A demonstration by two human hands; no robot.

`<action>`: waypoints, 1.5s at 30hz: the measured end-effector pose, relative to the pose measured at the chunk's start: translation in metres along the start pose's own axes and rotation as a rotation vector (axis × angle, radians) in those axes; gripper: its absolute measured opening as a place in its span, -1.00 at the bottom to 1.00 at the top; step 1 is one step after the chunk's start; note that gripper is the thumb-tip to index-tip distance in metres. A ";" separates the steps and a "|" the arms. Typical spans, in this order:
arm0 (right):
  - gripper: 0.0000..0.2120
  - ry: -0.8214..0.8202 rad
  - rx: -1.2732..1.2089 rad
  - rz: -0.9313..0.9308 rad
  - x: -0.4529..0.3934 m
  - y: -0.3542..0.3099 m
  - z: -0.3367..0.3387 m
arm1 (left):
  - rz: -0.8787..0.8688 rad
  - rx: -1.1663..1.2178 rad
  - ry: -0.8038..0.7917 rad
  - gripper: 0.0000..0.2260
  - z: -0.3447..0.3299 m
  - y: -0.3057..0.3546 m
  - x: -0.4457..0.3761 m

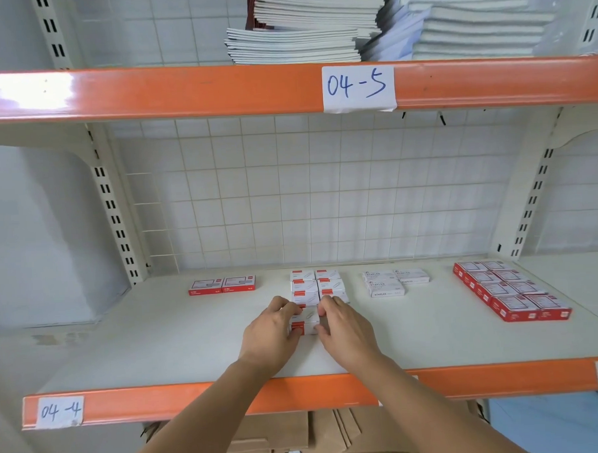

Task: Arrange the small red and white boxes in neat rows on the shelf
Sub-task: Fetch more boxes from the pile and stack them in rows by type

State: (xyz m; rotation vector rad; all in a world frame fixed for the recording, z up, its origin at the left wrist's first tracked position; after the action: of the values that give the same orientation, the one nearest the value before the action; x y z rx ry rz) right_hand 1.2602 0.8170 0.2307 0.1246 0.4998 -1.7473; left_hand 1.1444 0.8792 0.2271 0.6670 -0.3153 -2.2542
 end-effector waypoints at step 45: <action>-0.62 0.207 0.345 -0.587 0.173 0.229 0.150 | -0.529 0.136 -0.230 -0.60 -0.111 0.259 -0.005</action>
State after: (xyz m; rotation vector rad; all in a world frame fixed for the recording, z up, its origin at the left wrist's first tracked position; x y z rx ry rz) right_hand 1.4642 0.5655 0.2450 0.4423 0.4012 -2.4045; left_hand 1.3631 0.7026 0.2432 0.6116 -0.4487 -2.8460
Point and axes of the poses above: each hand's wrist, its own x-axis away from the middle knuckle, its own z-axis out of the back of the hand, y = z × x, the point moved 7 cm from there along -x, towards the middle knuckle, and after that the axes turned 4 degrees about x, right-handed, at the moved point
